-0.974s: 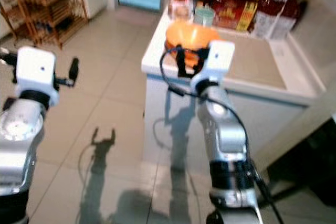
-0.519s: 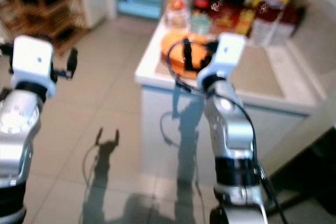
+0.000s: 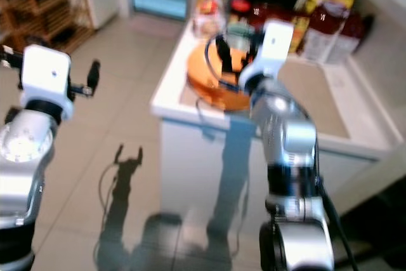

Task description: Setting the table

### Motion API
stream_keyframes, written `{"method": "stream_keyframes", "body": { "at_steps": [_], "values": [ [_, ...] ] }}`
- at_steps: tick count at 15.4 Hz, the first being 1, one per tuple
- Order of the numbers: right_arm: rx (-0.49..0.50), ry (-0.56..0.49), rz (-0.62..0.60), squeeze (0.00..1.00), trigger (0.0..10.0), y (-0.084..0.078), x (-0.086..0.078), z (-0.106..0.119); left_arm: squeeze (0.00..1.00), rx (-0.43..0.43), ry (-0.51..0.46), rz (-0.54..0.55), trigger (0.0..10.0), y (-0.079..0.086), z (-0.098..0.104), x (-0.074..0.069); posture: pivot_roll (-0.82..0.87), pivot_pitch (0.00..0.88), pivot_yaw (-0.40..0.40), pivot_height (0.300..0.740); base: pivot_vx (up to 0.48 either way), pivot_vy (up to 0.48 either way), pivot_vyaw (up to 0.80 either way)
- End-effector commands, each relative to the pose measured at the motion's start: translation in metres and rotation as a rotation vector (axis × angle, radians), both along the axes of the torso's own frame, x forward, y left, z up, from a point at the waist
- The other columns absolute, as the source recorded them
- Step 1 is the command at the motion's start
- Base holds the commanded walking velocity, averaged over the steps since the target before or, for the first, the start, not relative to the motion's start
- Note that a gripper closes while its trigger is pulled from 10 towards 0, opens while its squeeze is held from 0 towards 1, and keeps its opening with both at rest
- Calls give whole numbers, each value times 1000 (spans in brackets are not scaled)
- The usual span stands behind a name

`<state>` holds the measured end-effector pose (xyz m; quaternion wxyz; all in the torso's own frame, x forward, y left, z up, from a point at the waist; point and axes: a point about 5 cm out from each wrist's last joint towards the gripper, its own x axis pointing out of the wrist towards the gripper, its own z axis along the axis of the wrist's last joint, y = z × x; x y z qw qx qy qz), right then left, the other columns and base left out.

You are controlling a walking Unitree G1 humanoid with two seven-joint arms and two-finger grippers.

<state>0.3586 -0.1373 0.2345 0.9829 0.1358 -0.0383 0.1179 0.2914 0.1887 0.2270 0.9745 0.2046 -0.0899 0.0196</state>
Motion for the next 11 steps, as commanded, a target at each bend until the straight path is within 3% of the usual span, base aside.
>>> {"method": "stream_keyframes", "body": {
  "at_steps": [1, 5, 7, 9, 10, 11],
  "values": [
    [18, 40, -46, 0, 10000, -15, 1, -5, 0, -7, -12, -36, 10000, -8, 2, -1, 120, 0, -122, 740, 375, 0, 0],
    [11, 83, -91, 0, 10000, -22, -2, -5, 0, -5, 4, -57, 10000, -10, -1, 0, 95, 0, -113, 740, 378, 0, 0],
    [-19, 145, -129, 0, 10000, -36, -1, -12, 0, -5, 4, -152, 10000, -28, 2, 0, 111, 0, -98, 740, 315, 0, 0],
    [-65, 231, -166, 0, 10000, -54, -2, -13, 0, -66, 25, -342, 10000, -44, 1, -11, 117, 0, -100, 740, 0, 0, 0],
    [-65, 265, -162, 0, 10000, -62, -4, -12, 0, -47, 41, -404, 10000, -48, -2, -17, 115, 0, -100, 740, 0, 0, 0],
    [-57, 301, -139, 1000, 10000, -67, -7, -11, 0, -57, 47, -444, 10000, -49, -2, -22, 98, 0, -100, 740, 0, 0, 0]
  ]
}}
